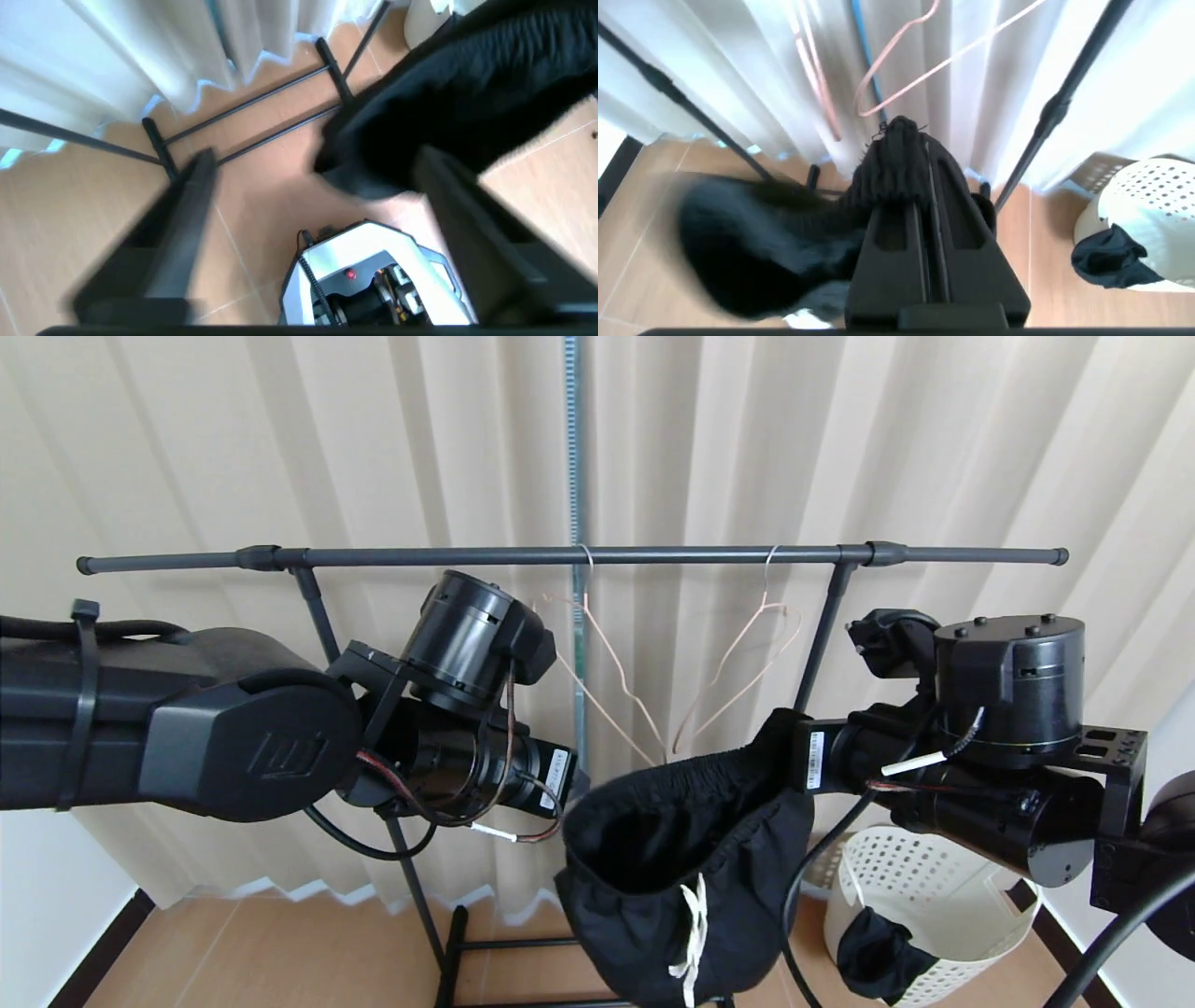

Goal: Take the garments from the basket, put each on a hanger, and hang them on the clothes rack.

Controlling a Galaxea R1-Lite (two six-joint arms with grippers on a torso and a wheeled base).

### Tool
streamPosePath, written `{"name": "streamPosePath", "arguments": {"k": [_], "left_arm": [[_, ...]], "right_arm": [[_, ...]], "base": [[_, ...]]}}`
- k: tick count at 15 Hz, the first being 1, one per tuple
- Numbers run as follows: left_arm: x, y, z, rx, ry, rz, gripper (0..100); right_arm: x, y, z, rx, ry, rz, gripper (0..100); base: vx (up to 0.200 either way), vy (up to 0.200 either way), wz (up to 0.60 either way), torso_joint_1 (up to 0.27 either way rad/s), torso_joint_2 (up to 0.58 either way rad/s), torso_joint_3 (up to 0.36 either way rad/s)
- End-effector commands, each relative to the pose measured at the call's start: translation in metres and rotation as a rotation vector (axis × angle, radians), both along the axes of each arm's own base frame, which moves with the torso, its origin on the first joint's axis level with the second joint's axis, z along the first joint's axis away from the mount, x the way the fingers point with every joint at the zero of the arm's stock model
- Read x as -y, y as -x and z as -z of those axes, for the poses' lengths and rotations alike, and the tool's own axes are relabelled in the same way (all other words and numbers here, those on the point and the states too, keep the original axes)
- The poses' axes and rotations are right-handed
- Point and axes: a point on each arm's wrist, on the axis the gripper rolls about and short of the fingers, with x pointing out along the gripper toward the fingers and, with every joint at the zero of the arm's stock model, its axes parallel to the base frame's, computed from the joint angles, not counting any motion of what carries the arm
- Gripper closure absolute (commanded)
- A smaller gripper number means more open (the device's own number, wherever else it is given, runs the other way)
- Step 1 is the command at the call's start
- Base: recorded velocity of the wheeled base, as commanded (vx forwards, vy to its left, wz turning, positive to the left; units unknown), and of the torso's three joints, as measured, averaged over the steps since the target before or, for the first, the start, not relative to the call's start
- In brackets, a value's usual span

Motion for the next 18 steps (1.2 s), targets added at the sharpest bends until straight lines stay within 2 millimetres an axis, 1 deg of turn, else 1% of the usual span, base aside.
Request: {"name": "streamPosePath", "arguments": {"k": [1, 3, 5, 6, 7, 8, 11, 14, 15, 18], "left_arm": [[0.0, 0.0, 0.002, 0.002, 0.005, 0.0, 0], [-0.002, 0.001, 0.0, 0.02, 0.019, -0.003, 0], [-0.002, -0.001, 0.007, 0.054, 0.033, -0.006, 0], [-0.003, 0.0, 0.019, 0.08, 0.049, 0.0, 0], [-0.002, 0.0, 0.023, 0.102, 0.058, 0.004, 0], [-0.002, 0.0, 0.024, 0.11, 0.055, 0.007, 0], [-0.002, -0.002, 0.019, 0.134, 0.053, 0.007, 0], [0.001, 0.001, 0.021, 0.132, 0.052, 0.02, 0], [0.003, 0.003, 0.021, 0.134, 0.049, 0.021, 0], [0.006, 0.006, 0.02, 0.144, 0.037, 0.014, 0]], "right_arm": [[0.008, -0.003, -0.006, 0.019, -0.011, 0.028, 100], [0.015, -0.007, -0.005, 0.018, -0.01, 0.057, 100], [0.019, -0.004, -0.009, 0.029, -0.012, 0.062, 100], [0.022, -0.001, -0.015, 0.048, -0.006, 0.059, 100], [0.027, -0.001, -0.017, 0.055, -0.006, 0.073, 100], [0.028, -0.001, -0.018, 0.058, -0.007, 0.076, 100], [0.033, 0.0, -0.023, 0.069, -0.008, 0.088, 100], [0.033, 0.0, -0.02, 0.063, 0.005, 0.086, 100], [0.034, -0.001, -0.021, 0.064, 0.005, 0.088, 100], [0.034, 0.0, -0.021, 0.067, 0.011, 0.085, 100]], "base": [[0.0, 0.0, 0.0, 0.0, 0.0, 0.0], [0.0, 0.0, 0.0, 0.0, 0.0, 0.0], [0.0, 0.0, 0.0, 0.0, 0.0, 0.0], [0.0, 0.0, 0.0, 0.0, 0.0, 0.0], [0.0, 0.0, 0.0, 0.0, 0.0, 0.0], [0.0, 0.0, 0.0, 0.0, 0.0, 0.0], [0.2, 0.0, 0.0, -0.002, 0.0, 0.007], [0.2, 0.0, 0.0, 0.009, 0.0, 0.001], [0.0, 0.0, 0.0, 0.0, 0.0, 0.0], [0.0, -0.2, 0.0, 0.007, 0.0, 0.001]]}}
